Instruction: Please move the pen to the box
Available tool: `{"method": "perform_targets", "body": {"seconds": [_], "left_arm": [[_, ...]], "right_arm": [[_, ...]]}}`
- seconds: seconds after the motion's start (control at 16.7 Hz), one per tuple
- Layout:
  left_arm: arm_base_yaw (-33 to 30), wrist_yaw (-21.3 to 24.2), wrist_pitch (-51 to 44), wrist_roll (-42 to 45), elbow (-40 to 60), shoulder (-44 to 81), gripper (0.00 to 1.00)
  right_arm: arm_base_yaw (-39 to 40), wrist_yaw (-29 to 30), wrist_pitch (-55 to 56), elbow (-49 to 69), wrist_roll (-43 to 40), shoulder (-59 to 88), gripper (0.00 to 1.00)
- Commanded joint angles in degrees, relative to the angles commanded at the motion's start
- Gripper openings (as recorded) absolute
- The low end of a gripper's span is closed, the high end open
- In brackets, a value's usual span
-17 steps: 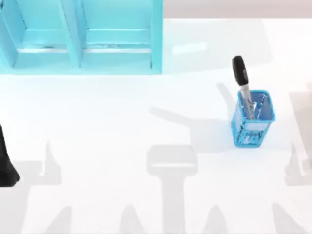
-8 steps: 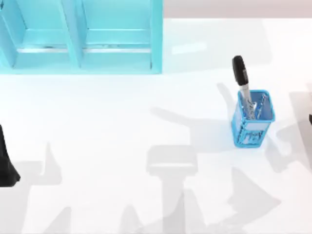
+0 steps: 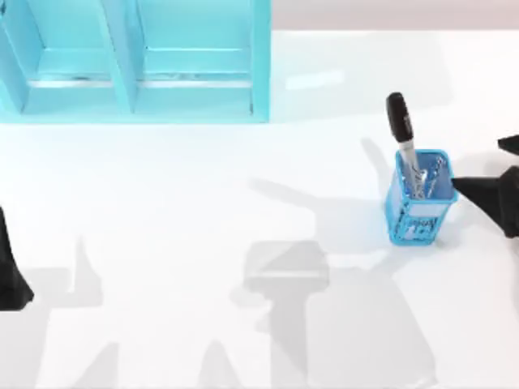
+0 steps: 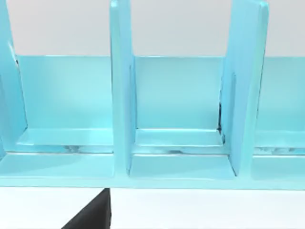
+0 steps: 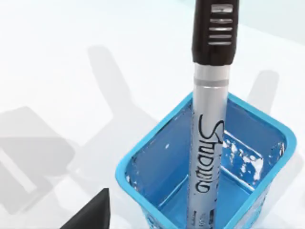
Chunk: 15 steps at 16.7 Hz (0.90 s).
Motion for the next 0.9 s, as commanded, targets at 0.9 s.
{"method": "perform_targets", "body": {"seconds": [0.9], "left_arm": [[0.00,0.00,0.00,0.00,0.00,0.00,1.00]], "right_arm": [[4.95,-0.96,8.60,6.61,2.54,16.66,1.00]]}}
